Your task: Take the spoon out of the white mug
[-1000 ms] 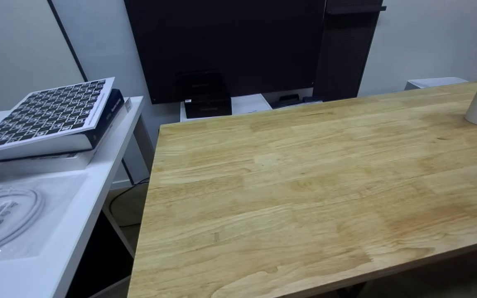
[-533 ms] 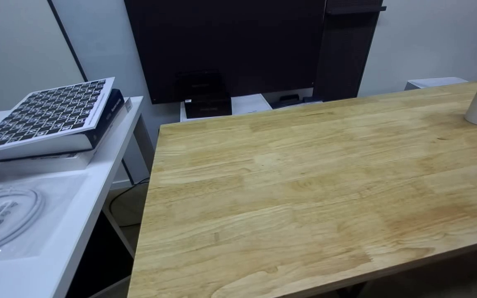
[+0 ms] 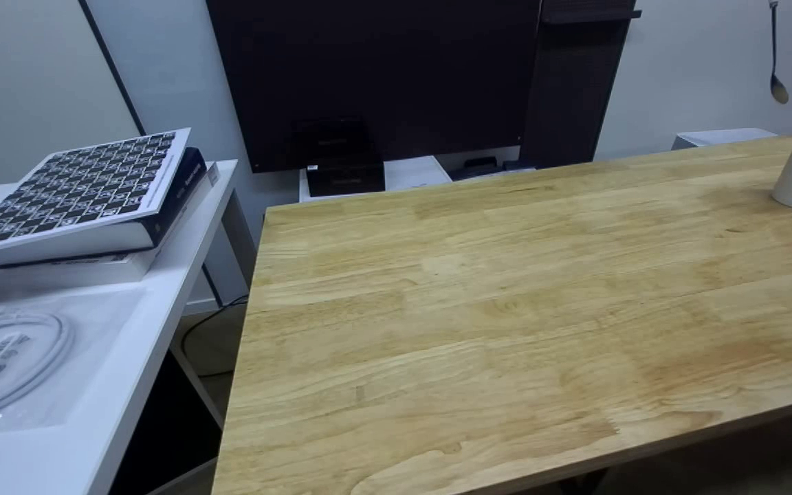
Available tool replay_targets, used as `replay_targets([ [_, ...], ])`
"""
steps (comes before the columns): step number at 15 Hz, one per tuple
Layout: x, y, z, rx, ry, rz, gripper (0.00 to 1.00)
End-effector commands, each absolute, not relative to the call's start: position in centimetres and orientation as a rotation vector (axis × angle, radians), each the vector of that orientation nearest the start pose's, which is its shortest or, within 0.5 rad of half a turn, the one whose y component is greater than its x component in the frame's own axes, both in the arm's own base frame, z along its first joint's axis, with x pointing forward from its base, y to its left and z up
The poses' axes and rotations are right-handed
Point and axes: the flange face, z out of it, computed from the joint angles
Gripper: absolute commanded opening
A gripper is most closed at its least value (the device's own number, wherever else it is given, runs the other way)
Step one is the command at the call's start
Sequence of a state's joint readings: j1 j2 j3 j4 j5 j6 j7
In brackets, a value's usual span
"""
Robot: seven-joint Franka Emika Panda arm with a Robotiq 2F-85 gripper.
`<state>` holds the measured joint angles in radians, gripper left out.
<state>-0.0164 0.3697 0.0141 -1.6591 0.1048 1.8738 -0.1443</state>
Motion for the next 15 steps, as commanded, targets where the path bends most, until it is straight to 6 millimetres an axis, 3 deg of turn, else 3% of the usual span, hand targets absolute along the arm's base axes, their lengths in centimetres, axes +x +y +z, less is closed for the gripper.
replay_targets([
  [1, 65.0, 0.2, 32.7, -2.906, -0.131, 0.327, 0.04],
  [8, 64.8, -1.1, 22.7, -2.77, -0.033, 0.548, 0.04],
  [11, 64.5, -1.3, 19.7, -2.726, -0.003, 0.626, 0.04],
  [15, 64.5, -1.9, 17.5, -2.694, 0.027, 0.683, 0.04],
])
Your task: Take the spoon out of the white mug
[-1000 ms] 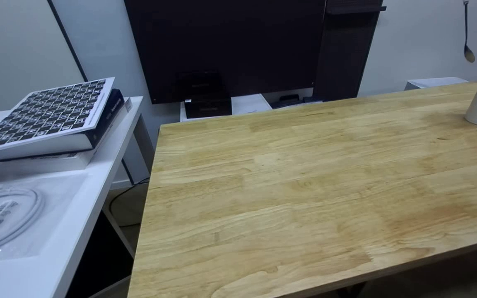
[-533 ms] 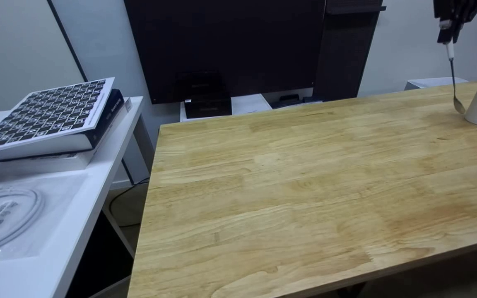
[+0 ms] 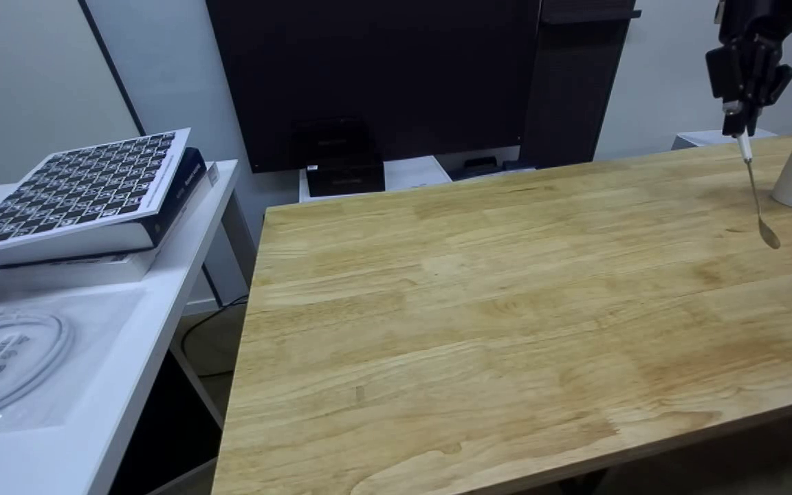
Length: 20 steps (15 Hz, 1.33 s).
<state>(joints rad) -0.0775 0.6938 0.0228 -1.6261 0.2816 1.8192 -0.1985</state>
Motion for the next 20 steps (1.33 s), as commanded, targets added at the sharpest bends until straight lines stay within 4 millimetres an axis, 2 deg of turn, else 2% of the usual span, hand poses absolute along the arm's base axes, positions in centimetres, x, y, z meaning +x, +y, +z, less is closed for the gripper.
replay_targets([
  [1, 64.6, -2.0, 17.2, -2.69, 0.033, 0.69, 0.04],
  [8, 65.2, -2.5, 15.8, -2.693, 0.056, 0.702, 0.04],
  [14, 65.6, -3.0, 13.3, -2.683, 0.08, 0.748, 0.04],
  [20, 66.0, -2.6, 11.6, -2.658, 0.082, 0.81, 0.04],
])
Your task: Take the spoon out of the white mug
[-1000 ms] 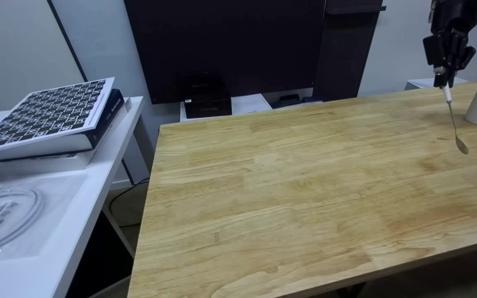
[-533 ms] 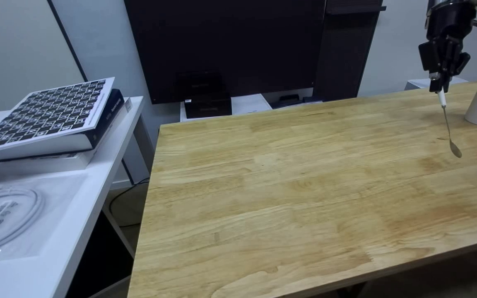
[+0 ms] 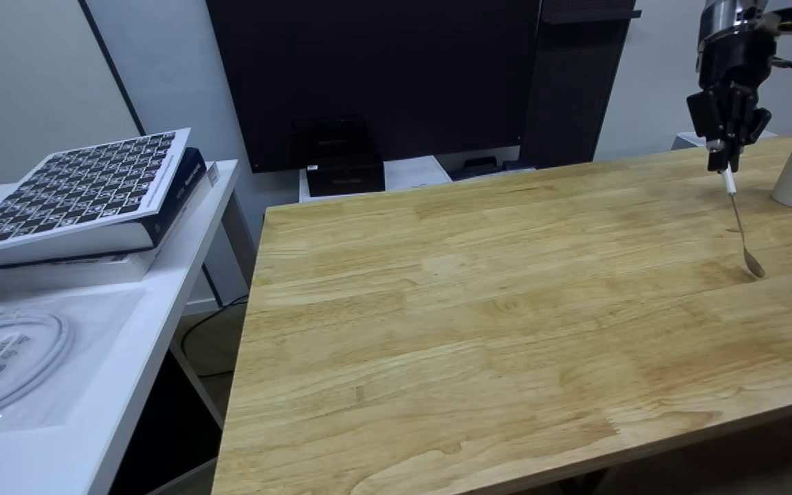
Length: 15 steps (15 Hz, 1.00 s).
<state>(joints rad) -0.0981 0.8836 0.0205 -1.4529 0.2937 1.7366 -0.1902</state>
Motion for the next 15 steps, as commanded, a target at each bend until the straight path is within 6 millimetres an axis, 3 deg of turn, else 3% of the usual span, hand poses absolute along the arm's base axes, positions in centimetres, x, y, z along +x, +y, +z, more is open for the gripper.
replay_targets([
  [1, 66.0, -2.5, 11.3, -2.658, 0.085, 0.82, 0.04],
  [4, 66.4, -2.5, 11.1, -2.668, 0.096, 0.826, 0.04],
  [5, 66.6, -2.5, 11.4, -2.68, 0.095, 0.811, 0.4],
  [6, 66.8, -2.4, 11.6, -2.695, 0.098, 0.797, 0.41],
  [11, 67.9, -2.1, 13.9, -2.734, 0.084, 0.717, 0.74],
  [15, 69.1, -1.5, 16.6, -2.868, 0.052, 0.553, 1.0],
])
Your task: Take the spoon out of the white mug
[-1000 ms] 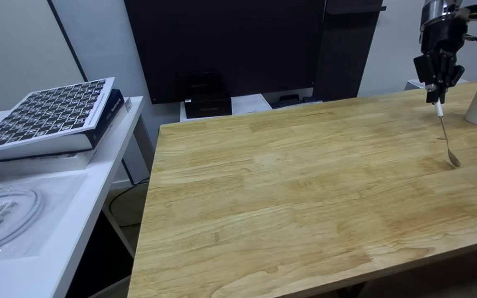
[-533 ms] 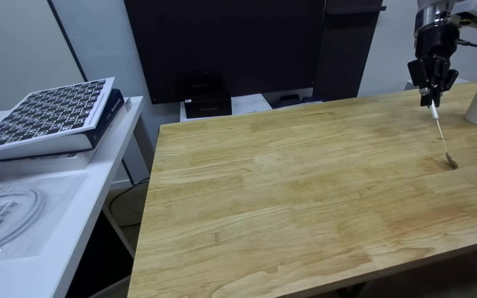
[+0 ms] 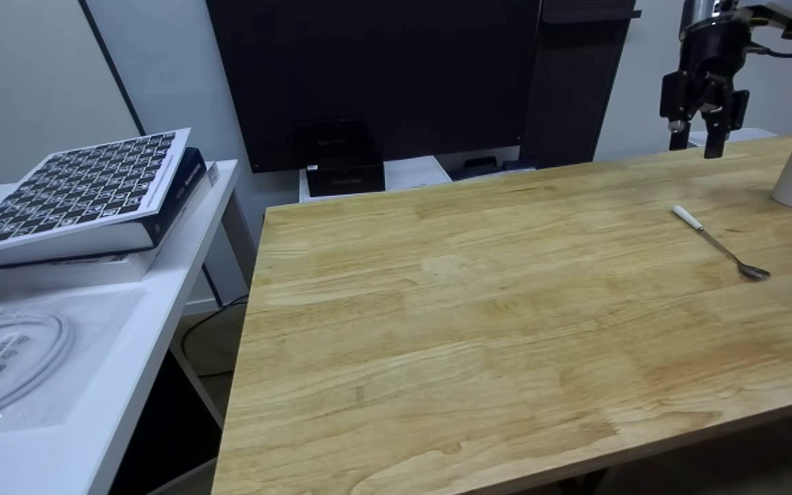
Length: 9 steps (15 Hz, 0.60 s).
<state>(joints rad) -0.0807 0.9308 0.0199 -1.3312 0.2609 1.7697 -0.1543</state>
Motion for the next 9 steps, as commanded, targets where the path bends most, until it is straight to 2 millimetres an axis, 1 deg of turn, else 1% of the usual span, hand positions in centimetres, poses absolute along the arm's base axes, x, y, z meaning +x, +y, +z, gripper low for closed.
replay_targets([
  [1, 69.4, -1.3, 17.5, -2.902, 0.036, 0.502, 1.0],
  [3, 70.1, -0.8, 19.9, -2.981, 0.034, 0.363, 1.0],
  [5, 70.4, -0.5, 22.7, -3.03, 0.077, 0.205, 1.0],
  [7, 70.2, -0.3, 25.0, -3.059, 0.133, 0.105, 1.0],
  [9, 69.4, -0.5, 26.9, -3.075, 0.2, 0.061, 1.0],
])
